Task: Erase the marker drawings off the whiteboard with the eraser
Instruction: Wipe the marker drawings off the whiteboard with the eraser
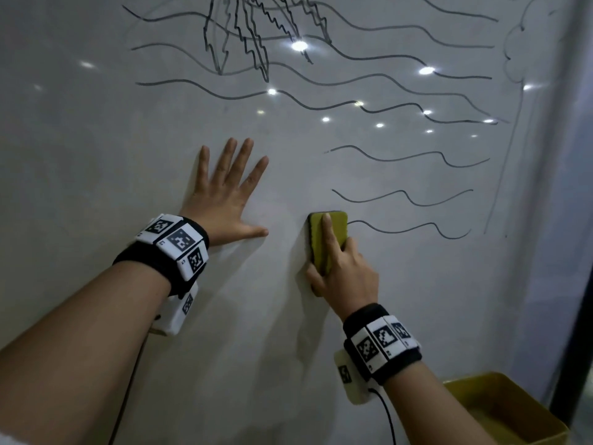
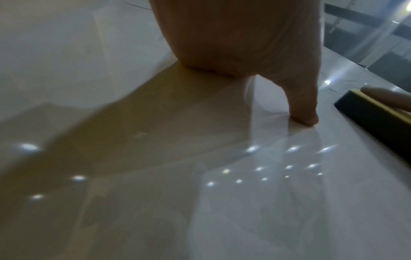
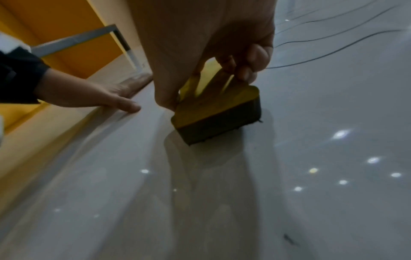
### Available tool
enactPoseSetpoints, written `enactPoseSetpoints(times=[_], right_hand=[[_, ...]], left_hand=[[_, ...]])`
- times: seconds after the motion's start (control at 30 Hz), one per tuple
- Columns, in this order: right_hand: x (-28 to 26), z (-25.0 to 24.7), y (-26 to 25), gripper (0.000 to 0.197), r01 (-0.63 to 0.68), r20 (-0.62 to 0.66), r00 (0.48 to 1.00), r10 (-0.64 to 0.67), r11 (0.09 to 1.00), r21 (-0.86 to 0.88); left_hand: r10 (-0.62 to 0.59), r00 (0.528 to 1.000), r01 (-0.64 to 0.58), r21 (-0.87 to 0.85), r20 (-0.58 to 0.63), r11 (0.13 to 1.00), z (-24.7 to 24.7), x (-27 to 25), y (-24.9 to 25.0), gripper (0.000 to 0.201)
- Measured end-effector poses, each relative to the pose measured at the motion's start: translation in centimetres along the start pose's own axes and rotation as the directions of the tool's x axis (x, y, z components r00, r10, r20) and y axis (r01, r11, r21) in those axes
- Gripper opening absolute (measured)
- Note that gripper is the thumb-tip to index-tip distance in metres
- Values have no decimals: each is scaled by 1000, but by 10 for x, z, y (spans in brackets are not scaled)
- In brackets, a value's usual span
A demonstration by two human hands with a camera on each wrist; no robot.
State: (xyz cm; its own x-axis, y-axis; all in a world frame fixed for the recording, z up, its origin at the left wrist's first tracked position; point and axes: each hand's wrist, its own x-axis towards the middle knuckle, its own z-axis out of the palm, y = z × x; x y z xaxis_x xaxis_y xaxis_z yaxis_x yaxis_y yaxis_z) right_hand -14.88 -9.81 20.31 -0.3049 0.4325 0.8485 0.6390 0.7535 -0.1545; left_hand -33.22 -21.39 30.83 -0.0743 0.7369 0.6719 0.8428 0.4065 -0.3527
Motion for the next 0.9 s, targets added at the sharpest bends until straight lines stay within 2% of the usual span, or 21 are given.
enactPoseSetpoints(times=[0.1,0.17,0.33,0.47,0.57,0.7,0.77,0.83,0.9], right_hand=[[-23,7,2,85,56,75,996,-54,998,-20],[-34,10,8,83,76,82,994,-74,997,-30],[-9,0,12,102,6,45,999,-4,999,-46],[27,-17,10,88,-37,95,995,38,999,-12],[4,-9,17,81,-28,80,996,29,999,-21],[-28,5,34,82,43,79,996,-38,998,-56],[-7,-11,26,89,29,92,995,-26,999,-33],[27,-33,12,85,31,125,992,-22,997,-70],[62,-41,5,81,45,53,998,-40,994,-95]], left_hand=[[6,1000,-6,-3,-16,1000,2,0,-1,124],[11,1000,-11,-2,-24,1000,2,0,-1,124],[22,998,-22,0,-56,1000,5,1,-2,125],[35,996,-35,1,-77,999,6,0,-3,124],[34,996,-35,-5,-81,999,7,0,-4,125],[26,997,-27,-13,-78,1000,7,0,-2,126],[30,996,-32,-20,-85,999,5,0,-1,125],[58,991,-59,-3,-118,998,5,1,0,123],[96,985,-91,45,-142,995,3,5,6,120]])
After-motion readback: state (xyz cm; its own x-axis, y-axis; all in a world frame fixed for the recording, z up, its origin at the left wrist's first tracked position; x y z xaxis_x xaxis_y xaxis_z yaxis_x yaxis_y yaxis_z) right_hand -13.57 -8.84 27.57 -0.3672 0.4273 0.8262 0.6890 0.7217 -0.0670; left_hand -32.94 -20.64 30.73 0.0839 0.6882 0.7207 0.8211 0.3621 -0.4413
